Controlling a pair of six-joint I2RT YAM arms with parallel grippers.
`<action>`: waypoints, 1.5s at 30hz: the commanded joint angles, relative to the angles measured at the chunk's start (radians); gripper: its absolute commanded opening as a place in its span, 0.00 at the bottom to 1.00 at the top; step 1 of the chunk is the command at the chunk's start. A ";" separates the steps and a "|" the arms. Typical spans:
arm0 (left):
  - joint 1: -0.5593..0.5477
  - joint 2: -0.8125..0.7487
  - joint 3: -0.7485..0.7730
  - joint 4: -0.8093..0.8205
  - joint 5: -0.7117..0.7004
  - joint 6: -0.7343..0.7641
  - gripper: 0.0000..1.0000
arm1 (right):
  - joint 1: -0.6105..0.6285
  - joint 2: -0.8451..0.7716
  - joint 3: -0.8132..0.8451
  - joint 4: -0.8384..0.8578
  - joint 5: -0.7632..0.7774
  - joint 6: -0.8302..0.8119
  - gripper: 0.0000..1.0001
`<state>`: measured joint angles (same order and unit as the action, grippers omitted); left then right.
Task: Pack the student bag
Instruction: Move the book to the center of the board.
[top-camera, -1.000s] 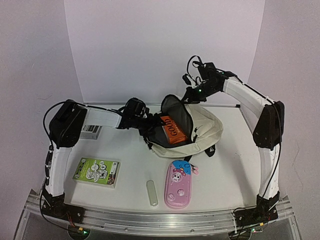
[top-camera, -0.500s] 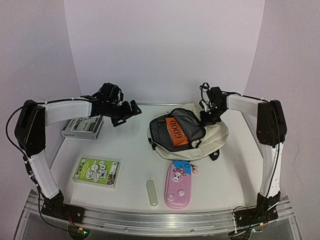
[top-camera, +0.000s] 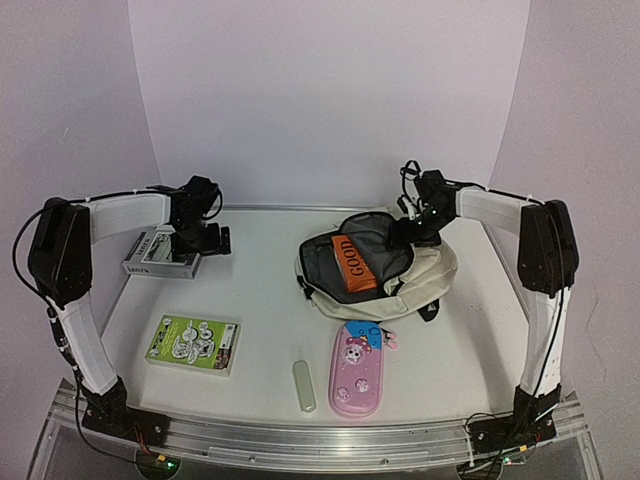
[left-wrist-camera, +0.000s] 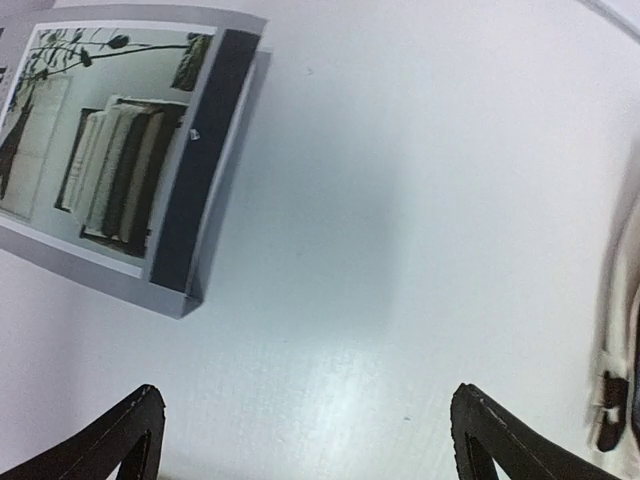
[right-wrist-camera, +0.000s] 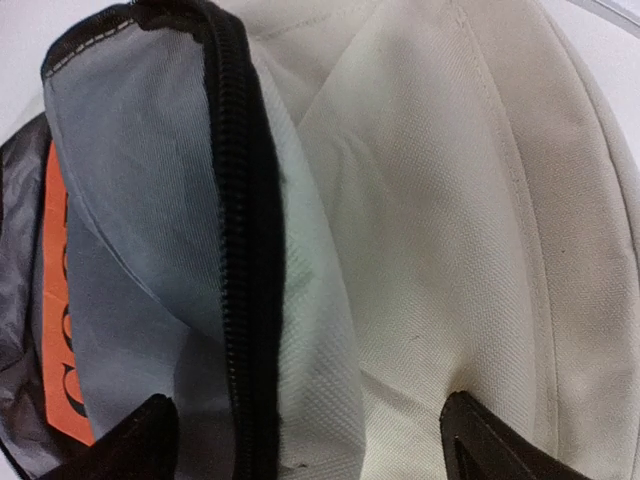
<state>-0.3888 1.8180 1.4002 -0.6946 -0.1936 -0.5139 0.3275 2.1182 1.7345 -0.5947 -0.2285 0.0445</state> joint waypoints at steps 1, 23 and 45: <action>0.040 0.096 0.089 -0.115 -0.171 0.088 0.99 | -0.004 -0.095 0.038 0.001 -0.037 -0.007 0.98; 0.095 0.384 0.288 -0.126 -0.412 0.291 0.65 | -0.004 -0.174 0.124 -0.016 -0.169 0.011 0.98; -0.141 0.347 0.359 -0.217 -0.331 0.264 0.00 | -0.004 -0.199 0.158 -0.038 -0.287 0.042 0.98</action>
<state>-0.4241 2.2055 1.6688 -0.8589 -0.6508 -0.1711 0.3256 1.9701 1.8568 -0.6300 -0.4742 0.0720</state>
